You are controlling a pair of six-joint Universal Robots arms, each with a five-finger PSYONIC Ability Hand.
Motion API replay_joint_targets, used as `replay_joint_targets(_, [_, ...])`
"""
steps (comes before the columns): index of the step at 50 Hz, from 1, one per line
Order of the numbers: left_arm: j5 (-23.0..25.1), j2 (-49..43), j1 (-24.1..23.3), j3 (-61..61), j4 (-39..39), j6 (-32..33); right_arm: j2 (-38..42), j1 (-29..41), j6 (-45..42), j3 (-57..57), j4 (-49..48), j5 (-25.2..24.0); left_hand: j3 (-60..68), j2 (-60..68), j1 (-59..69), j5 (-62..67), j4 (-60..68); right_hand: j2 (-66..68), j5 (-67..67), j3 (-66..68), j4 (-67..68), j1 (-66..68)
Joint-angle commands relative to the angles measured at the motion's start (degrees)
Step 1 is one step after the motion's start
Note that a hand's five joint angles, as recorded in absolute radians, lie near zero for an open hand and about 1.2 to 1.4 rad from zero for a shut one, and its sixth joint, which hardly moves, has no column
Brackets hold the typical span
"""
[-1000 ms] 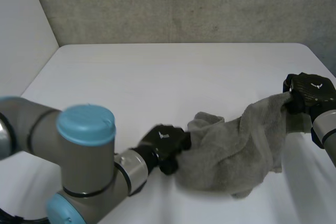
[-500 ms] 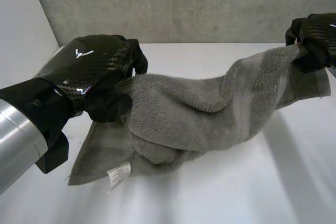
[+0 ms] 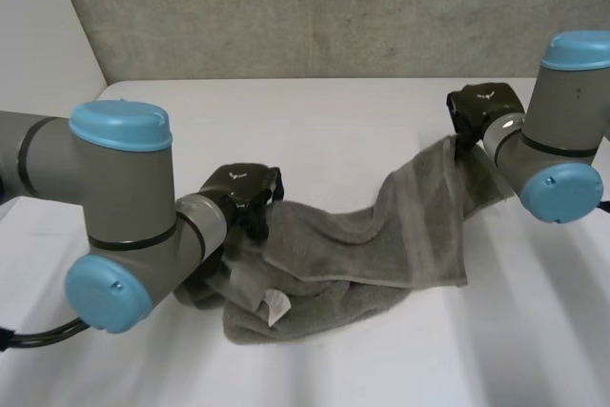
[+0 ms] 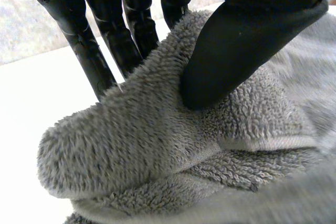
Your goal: Fold the towel.
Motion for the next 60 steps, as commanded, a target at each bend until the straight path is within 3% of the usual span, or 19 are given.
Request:
replay_joint_targets(1, [-0.38, -0.12, 0.05, -0.33, 5.60, 0.03, -0.76, 0.51, 0.51, -2.22, 0.46, 1.77, -33.82, -33.80, -33.75, -34.45, -33.80, -31.47, -31.27, -32.52, -32.88, -32.54])
replay_joint_targets(3, [-1.43, 1.19, 0.31, -1.38, 6.04, 0.12, -2.25, 0.69, 0.69, -1.60, 1.16, 1.77, -44.23, -44.21, -44.16, -44.86, -44.21, -31.47, -31.27, -32.52, -32.88, -32.54])
replay_joint_targets(17, [-3.99, 13.77, 1.54, -9.12, 6.57, 0.29, -22.12, 0.07, -0.10, 23.53, 1.52, 0.01, -49.63, -49.61, -49.56, -50.26, -49.61, -31.47, -31.27, -32.52, -32.88, -32.54])
replay_joint_targets(21, [-4.34, 16.14, 1.63, -12.19, 6.57, 0.29, -27.29, 0.51, -0.28, 35.62, 0.12, -3.93, -49.30, -49.28, -49.23, -49.93, -49.28, -22.50, -22.31, -23.56, -23.92, -23.58])
replay_joint_targets(27, [-4.43, 16.32, 1.98, -15.97, 6.39, -0.15, -31.08, 0.69, -0.02, 48.82, -4.18, -9.12, -48.29, -48.27, -48.22, -48.92, -48.27, -21.46, -21.26, -22.51, -22.88, -22.53])
replay_joint_targets(40, [-4.25, 15.79, 1.81, -17.56, 7.09, -2.34, -27.14, 1.83, 2.97, 59.04, -20.53, -9.92, -48.45, -48.43, -48.38, -49.08, -48.43, -18.12, -17.92, -19.17, -19.54, -19.19])
replay_joint_targets(52, [-3.72, 15.79, 2.25, -20.20, 9.73, -3.75, -21.85, 1.83, 3.06, 59.22, -26.17, -10.01, -49.30, -49.28, -49.23, -49.93, -49.28, -10.02, -9.82, -11.08, -11.44, -11.09])
replay_joint_targets(57, [-3.72, 15.96, 2.25, -21.16, 11.05, -3.75, -21.15, 1.74, 3.06, 59.22, -28.37, -10.01, -49.30, -49.28, -49.23, -49.93, -49.28, -0.10, 0.10, -1.15, -1.51, -1.17])
replay_joint_targets(59, [-3.72, 15.96, 2.25, -21.51, 11.31, -3.66, -20.80, 1.83, 3.06, 59.39, -30.55, -9.92, -49.30, -49.28, -49.23, -49.93, -49.28, 13.43, 13.63, 12.38, 12.02, 12.36])
replay_joint_targets(60, [-3.72, 15.96, 2.25, -21.51, 11.31, -3.66, -20.80, 1.83, 3.06, 59.39, -30.56, -9.92, -49.30, -49.28, -49.23, -49.93, -49.28, 13.53, 13.72, 12.47, 12.11, 12.45])
